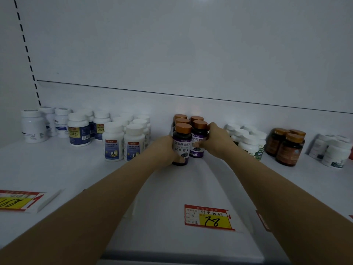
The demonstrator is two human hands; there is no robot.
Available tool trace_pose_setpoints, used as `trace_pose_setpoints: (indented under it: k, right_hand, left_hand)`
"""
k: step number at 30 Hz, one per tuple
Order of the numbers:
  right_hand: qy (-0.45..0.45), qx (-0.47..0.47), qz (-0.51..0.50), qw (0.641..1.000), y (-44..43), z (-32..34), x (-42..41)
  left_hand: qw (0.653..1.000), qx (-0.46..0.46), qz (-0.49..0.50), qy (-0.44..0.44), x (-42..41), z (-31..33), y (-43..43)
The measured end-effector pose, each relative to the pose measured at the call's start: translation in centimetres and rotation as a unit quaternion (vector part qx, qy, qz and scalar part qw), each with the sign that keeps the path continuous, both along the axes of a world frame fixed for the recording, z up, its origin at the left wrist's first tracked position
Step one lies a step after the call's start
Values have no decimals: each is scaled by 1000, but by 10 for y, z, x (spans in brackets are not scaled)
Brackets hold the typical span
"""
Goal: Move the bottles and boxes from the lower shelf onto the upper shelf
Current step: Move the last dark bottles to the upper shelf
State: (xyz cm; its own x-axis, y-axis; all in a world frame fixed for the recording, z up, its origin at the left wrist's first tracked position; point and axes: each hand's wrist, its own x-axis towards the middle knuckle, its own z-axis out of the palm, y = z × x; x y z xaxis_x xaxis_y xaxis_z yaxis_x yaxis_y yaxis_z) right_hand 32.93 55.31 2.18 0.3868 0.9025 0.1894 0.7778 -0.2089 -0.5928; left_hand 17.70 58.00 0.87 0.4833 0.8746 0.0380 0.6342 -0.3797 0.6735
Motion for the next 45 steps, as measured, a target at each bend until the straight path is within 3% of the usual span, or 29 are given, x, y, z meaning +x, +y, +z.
trace_pose_setpoints:
  k: [11, 18, 23, 33, 37, 45]
  right_hand:
    - [-8, 12, 30, 999, 1, -9, 6]
    - [-54, -68, 25, 996, -18, -7, 5]
    - [-141, -131, 44, 980, -59, 5, -2]
    - [-257, -173, 26, 951, -198, 37, -34]
    - [-279, -185, -15, 942, -266, 43, -47]
    - [-259, -239, -56, 934, -377, 28, -37]
  left_hand:
    - [998, -59, 29, -11, 1, 3, -3]
    - [994, -38, 96, -26, -6, -2, -22]
    - [991, 29, 101, 83, -15, 9, -58]
    - [957, 165, -3, 237, -50, 26, -161]
    - [956, 191, -46, 216, -62, 27, -213]
    - [965, 155, -162, 140, -44, 2, -304]
